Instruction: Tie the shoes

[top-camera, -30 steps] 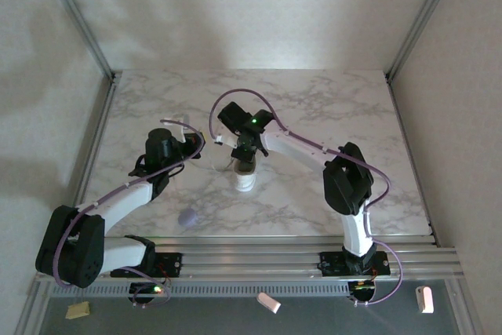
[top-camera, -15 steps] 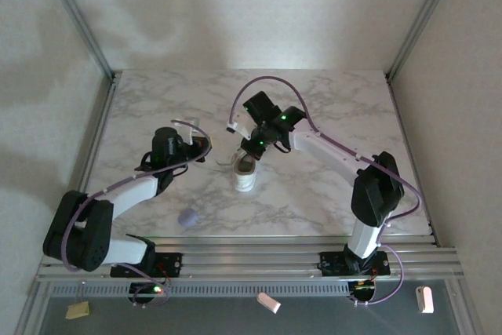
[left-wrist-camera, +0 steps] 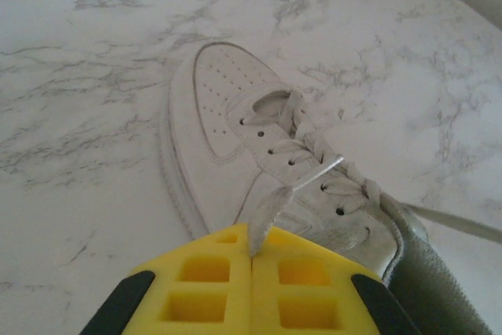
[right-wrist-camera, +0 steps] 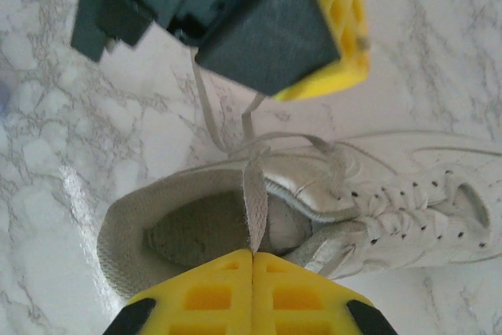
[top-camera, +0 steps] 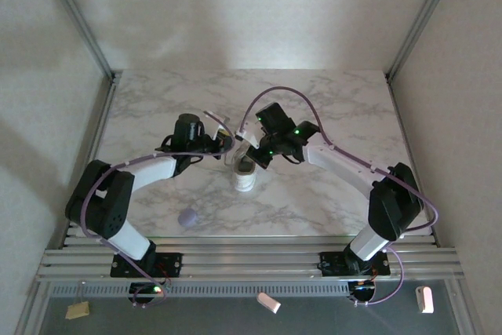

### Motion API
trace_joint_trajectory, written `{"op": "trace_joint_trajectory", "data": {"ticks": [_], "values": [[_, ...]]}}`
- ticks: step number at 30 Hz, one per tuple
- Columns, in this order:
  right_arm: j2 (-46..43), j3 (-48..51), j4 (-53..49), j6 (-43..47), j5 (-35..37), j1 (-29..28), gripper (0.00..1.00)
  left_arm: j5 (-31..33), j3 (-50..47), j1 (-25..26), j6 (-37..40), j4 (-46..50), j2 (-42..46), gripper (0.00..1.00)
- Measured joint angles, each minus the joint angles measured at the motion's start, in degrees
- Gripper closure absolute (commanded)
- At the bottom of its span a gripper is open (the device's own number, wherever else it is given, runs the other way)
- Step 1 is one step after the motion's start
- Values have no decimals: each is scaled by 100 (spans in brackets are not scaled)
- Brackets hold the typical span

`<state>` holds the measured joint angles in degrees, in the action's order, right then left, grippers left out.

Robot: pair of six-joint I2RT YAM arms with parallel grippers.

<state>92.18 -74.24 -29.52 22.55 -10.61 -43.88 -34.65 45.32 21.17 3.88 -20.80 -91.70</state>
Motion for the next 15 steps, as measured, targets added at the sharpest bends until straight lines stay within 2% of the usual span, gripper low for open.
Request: {"op": "trace_joint_trajectory", "data": {"ticks": [7, 15], "values": [[-98, 236, 426, -13, -247, 68, 100, -459, 127, -15, 713, 275, -470, 100], [-98, 334, 721, -162, -623, 380, 100, -1150, 186, -103, 1379, 553, -483, 100]]}}
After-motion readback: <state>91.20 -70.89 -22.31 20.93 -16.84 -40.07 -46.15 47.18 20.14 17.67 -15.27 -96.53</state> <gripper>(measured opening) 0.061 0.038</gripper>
